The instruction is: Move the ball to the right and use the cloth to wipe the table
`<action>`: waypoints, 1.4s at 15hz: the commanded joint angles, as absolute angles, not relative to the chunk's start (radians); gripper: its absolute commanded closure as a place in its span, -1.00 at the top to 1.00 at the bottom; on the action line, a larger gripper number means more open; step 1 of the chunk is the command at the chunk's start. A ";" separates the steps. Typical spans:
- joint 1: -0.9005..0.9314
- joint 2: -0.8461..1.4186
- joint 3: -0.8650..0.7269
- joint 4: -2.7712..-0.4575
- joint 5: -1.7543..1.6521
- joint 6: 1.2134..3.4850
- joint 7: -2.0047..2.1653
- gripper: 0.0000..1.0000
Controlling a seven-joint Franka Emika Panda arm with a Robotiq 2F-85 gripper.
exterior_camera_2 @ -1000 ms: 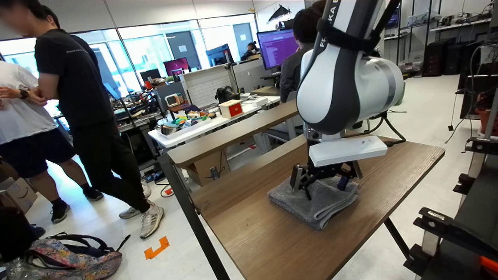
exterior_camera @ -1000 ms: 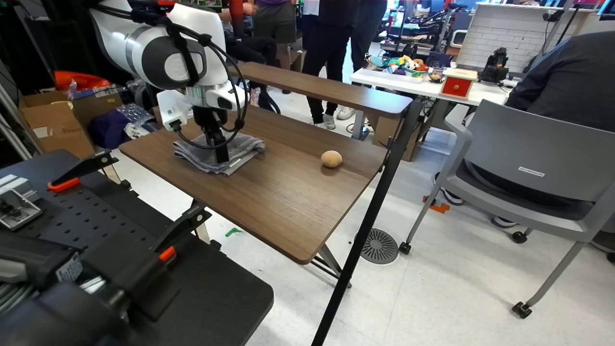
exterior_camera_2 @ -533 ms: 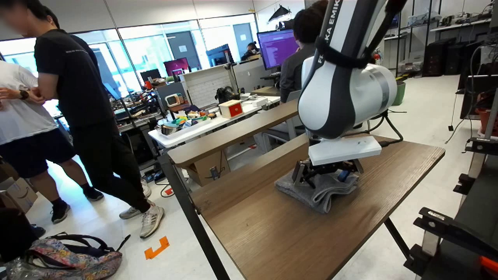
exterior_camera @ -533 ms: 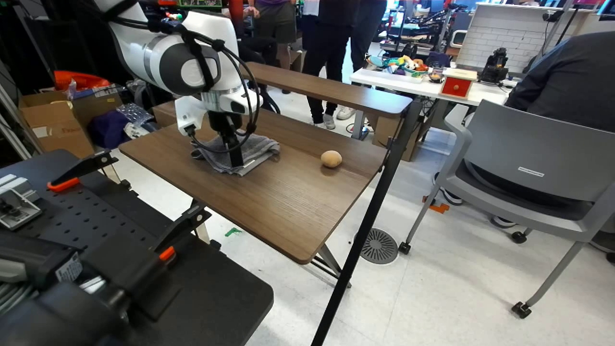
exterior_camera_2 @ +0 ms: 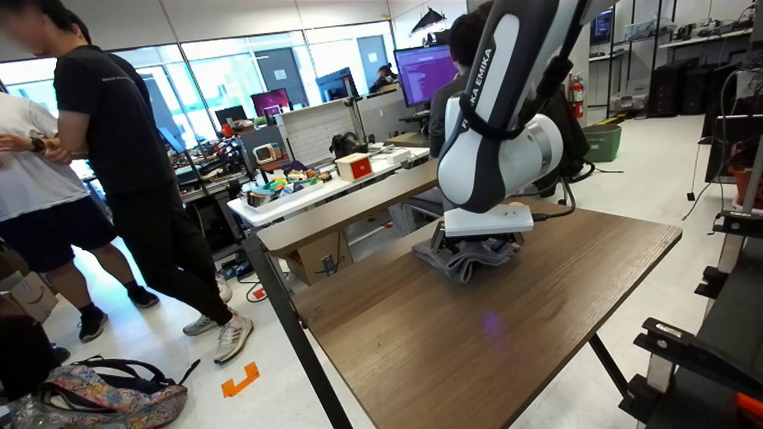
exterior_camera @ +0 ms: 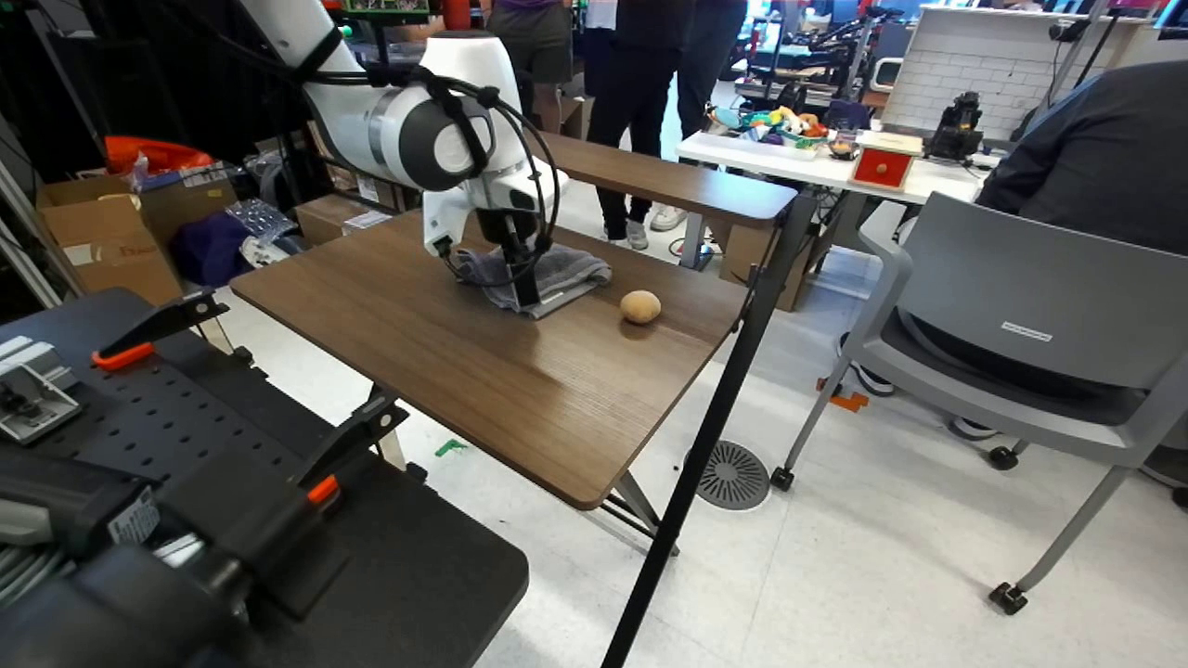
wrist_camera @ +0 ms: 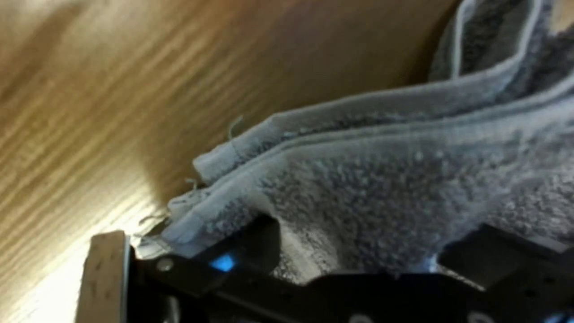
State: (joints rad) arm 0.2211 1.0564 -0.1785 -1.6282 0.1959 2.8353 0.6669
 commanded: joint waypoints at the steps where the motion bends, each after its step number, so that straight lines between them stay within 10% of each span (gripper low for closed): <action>1: 0.232 1.200 -0.215 -1.460 0.202 2.823 0.743 1.00; 21: 0.213 1.181 -0.131 -1.509 0.210 2.899 0.676 1.00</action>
